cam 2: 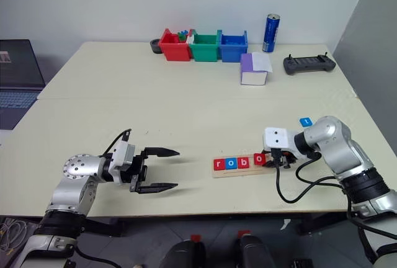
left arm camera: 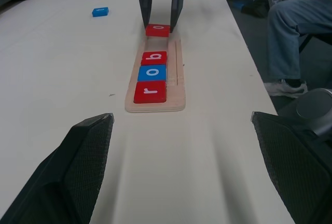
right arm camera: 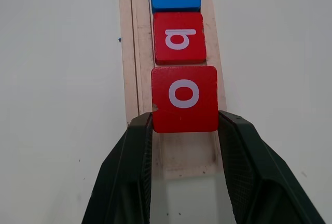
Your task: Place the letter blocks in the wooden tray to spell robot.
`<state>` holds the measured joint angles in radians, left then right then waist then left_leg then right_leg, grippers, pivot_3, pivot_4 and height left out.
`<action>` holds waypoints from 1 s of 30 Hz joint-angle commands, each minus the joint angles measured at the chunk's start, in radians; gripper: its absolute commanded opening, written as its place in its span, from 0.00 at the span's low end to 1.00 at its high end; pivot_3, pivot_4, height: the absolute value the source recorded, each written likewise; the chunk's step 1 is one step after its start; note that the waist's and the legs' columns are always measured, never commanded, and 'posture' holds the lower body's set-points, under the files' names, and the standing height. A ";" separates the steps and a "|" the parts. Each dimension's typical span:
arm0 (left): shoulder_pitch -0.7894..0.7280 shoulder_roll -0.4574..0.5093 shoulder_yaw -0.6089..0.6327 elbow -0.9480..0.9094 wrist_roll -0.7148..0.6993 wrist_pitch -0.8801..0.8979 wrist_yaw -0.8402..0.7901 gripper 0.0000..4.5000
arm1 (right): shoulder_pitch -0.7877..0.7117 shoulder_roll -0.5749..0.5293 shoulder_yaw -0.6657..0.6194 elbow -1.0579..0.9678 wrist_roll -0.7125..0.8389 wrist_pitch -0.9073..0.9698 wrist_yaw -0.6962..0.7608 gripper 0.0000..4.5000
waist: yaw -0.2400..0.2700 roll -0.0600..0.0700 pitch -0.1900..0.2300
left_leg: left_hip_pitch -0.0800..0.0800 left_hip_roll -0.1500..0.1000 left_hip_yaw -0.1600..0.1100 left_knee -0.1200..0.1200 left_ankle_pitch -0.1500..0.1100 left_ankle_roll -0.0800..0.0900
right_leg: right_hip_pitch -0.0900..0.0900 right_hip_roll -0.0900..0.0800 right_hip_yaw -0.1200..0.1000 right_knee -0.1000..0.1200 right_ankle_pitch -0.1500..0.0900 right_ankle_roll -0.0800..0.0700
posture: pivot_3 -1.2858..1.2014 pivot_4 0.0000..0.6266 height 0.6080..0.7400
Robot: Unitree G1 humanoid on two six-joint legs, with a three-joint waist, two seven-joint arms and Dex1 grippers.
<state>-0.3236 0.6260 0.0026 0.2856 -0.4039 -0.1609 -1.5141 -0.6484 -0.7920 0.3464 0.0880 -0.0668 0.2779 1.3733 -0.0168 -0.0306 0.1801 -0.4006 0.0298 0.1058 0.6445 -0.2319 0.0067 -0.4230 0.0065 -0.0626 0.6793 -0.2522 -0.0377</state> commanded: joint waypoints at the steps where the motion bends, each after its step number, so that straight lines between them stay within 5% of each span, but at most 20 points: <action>1: 0.012 0.005 0.003 -0.031 -0.004 -0.013 0.002 1.00 | -0.025 -0.002 0.007 0.011 -0.016 -0.036 -0.002 0.32 | 0.000 0.000 0.000 | 0.000 0.000 0.000 0.000 0.000 0.000 | 0.000 0.000 0.000 0.000 0.000 0.000 | 0.52 0.24 1.00; 30: 0.007 0.081 0.045 -0.100 -0.057 0.067 -0.023 1.00 | -0.130 -0.048 -0.037 -0.024 0.076 -0.010 0.115 0.32 | 0.003 0.000 0.000 | -0.001 0.000 0.000 0.000 -0.001 -0.001 | 0.000 0.000 0.001 -0.001 0.000 0.000 | 0.52 0.24 1.00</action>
<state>-0.3009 0.6997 0.0408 0.2196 -0.4485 -0.0918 -1.5314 -0.7437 -0.8339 0.3376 0.0752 -0.0109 0.2815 1.4781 -0.0142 -0.0308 0.1803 -0.4017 0.0298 0.1063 0.6443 -0.2328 0.0057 -0.4239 0.0063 -0.0621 0.6783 -0.2525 -0.0381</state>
